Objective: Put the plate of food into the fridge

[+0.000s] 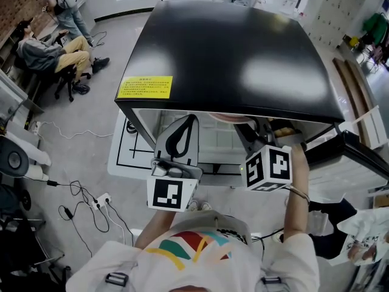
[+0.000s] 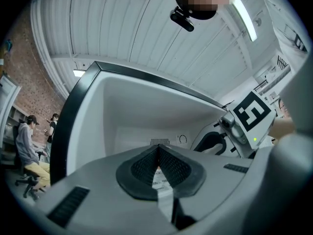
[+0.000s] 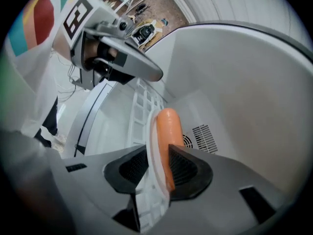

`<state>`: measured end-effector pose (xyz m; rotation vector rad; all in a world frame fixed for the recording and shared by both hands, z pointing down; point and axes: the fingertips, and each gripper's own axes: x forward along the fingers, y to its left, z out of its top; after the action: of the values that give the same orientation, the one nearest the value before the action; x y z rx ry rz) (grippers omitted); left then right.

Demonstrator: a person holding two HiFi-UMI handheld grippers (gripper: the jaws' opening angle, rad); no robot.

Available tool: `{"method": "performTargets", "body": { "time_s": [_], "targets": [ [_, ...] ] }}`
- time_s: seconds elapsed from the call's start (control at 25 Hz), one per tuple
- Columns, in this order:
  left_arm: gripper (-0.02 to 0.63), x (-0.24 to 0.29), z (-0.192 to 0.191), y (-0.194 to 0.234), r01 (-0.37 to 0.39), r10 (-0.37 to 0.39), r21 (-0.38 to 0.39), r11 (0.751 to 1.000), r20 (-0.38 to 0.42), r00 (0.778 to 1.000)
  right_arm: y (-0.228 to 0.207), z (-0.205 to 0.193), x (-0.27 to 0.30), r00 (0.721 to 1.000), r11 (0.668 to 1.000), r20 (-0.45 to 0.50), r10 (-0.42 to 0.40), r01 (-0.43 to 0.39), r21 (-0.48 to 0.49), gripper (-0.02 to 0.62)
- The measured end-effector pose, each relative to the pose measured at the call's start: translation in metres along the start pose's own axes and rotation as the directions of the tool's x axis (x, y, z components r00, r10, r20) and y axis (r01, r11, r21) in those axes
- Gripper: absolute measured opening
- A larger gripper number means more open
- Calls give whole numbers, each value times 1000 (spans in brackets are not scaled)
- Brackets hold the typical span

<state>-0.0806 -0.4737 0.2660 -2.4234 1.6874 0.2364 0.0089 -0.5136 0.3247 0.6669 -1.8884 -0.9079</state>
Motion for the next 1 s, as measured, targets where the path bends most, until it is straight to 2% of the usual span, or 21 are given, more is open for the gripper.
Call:
{"method": "performTargets", "body": {
  "time_s": [0.04,0.28,0.48,0.64,0.72,0.84,1.0],
  "targets": [
    [6,0,0,0,0,0,0,1000,0,1000,0,3,-2,1000,1000,26,17,-18,24,101],
    [6,4,2,-3,8,-8,-3,1000,7,1000,1,10,-7,986,987,131,100,-115,109,119],
    [6,5,1,-4,12,-12,-20,1000,8,1000,1,20,-16,958,969,244,149,-191,158,120],
    [6,5,4,-3,10,-10,-18,1000,17,1000,9,23,-19,942,953,273,193,-246,175,121],
    [6,5,5,-3,10,-9,-18,1000,17,1000,9,30,-26,924,944,325,203,-272,185,120],
    [6,4,8,-2,4,-4,-17,1000,23,1000,-1,45,-42,874,922,445,196,-319,221,120],
    [6,1,16,-5,7,-7,-5,1000,39,999,-13,52,-58,835,903,536,126,-320,287,120]
  ]
}}
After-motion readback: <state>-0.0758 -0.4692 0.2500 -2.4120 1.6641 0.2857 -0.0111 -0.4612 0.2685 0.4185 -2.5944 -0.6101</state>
